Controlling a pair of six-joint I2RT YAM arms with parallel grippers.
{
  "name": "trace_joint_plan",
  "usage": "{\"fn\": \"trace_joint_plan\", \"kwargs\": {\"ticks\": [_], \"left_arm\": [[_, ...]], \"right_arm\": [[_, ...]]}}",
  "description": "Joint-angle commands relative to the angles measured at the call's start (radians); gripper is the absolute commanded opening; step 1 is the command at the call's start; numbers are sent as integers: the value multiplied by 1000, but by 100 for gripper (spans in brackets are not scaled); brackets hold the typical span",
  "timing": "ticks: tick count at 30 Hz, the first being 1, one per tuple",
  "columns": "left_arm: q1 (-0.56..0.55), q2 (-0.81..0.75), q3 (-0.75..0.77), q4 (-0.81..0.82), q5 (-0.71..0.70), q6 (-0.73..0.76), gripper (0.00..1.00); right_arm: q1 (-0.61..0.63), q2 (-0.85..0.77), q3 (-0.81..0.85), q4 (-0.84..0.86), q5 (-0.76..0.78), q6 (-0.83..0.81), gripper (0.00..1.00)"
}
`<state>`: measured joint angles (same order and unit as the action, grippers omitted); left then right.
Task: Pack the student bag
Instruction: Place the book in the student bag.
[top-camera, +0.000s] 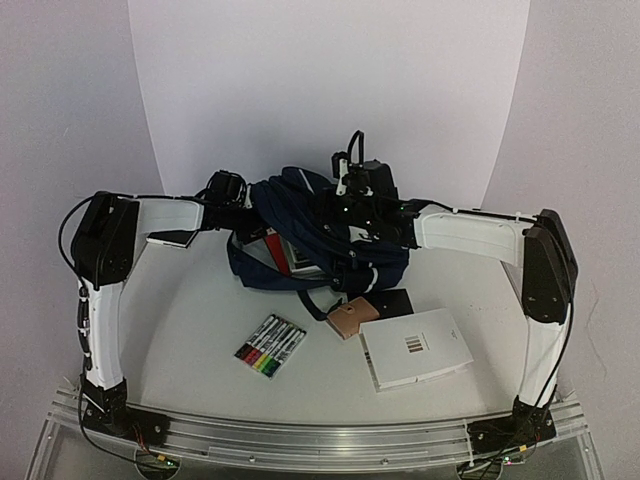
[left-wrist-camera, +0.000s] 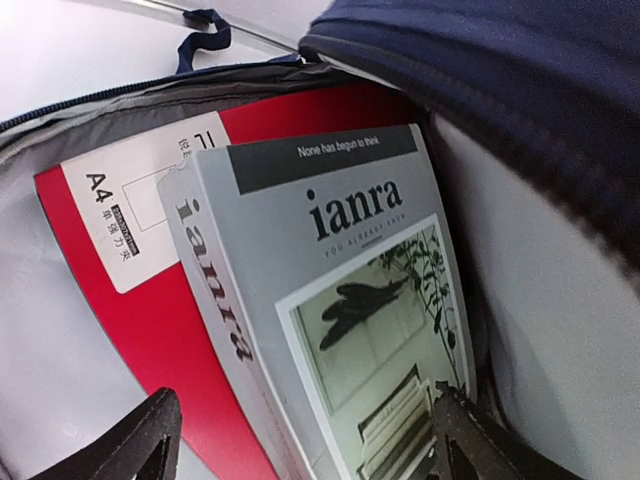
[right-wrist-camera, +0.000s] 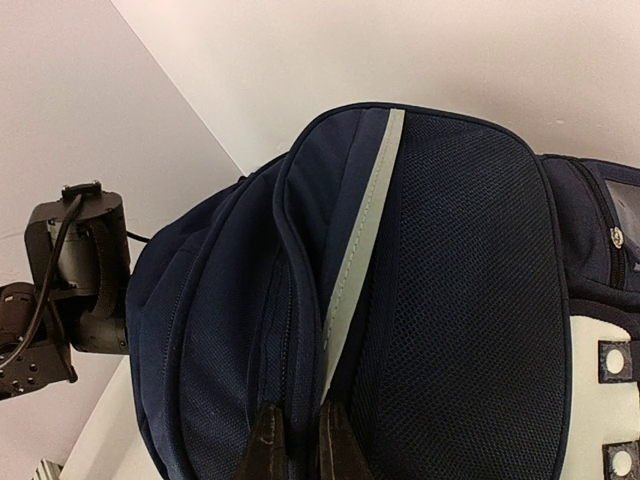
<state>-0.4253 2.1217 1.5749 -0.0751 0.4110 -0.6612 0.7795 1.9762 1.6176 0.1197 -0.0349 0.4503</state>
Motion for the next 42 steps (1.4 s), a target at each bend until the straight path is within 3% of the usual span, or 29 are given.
{"fn": "trace_joint_plan", "kwargs": {"ticks": [1, 7, 14, 23, 30, 36, 42], "left_arm": [[-13, -49, -34, -17, 6, 13, 75], [-44, 31, -8, 25, 70, -23, 52], [-91, 133, 69, 124, 123, -68, 42], [-147, 305, 231, 322, 209, -141, 41], [-159, 371, 305, 364, 221, -148, 42], [-143, 255, 200, 338, 171, -80, 50], [-110, 34, -77, 373, 124, -50, 61]], "right_arm": [[8, -107, 27, 206, -11, -9, 0], [8, -107, 32, 206, -13, -8, 0], [9, -98, 33, 206, -25, -7, 0], [10, -60, 42, 206, -65, 6, 0], [13, -47, 42, 206, -62, 8, 0], [13, -60, 35, 167, 30, -9, 0], [13, -101, 28, 45, 286, -69, 0]]}}
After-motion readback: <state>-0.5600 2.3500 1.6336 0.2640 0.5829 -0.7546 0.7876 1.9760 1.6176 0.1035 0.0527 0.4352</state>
